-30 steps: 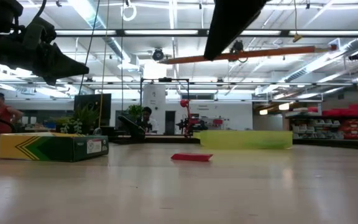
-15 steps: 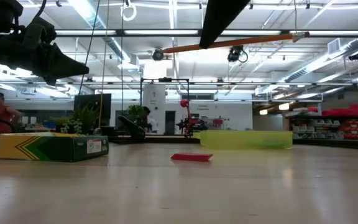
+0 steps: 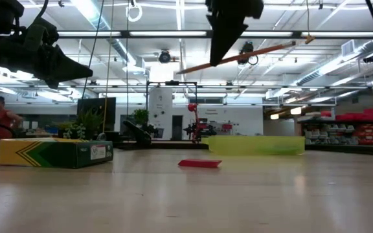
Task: Pack school essentials
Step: Put the yellow pencil into the yellow supply box
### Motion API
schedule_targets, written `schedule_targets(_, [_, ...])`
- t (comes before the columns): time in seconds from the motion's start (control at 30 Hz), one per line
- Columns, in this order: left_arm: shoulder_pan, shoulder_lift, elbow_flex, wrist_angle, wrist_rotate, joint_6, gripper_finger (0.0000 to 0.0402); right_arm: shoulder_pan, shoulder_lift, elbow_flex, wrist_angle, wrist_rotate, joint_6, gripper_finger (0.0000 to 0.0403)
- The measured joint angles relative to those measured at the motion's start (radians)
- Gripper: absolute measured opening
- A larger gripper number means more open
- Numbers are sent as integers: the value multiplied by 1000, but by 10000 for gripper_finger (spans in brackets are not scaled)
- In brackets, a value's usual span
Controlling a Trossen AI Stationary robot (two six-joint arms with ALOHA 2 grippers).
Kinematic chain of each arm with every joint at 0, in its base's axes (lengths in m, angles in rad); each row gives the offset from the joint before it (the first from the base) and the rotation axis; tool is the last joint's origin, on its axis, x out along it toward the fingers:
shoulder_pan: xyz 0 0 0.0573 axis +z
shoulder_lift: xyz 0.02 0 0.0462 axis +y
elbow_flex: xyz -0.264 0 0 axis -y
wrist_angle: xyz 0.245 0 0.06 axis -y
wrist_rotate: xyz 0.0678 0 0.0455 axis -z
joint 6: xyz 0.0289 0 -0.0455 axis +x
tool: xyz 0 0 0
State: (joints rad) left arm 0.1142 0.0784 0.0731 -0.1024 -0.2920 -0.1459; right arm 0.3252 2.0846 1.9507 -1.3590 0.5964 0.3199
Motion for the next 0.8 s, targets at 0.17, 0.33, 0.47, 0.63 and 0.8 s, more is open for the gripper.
schedule_targets(0.17, [0,0,0,0,0,0,33,-58,0,0,-16,0,-67,41])
schedule_targets(0.33, [0,0,0,0,0,0,27,-121,0,0,-16,-1,-145,41])
schedule_targets(0.47, [0,0,0,0,0,0,25,-166,0,0,-16,-1,-196,41])
schedule_targets(0.63, [0,0,0,0,0,0,32,-214,0,0,-16,-2,-255,41])
schedule_targets(0.8, [0,0,0,0,0,0,36,-263,0,-1,-16,-14,-302,41])
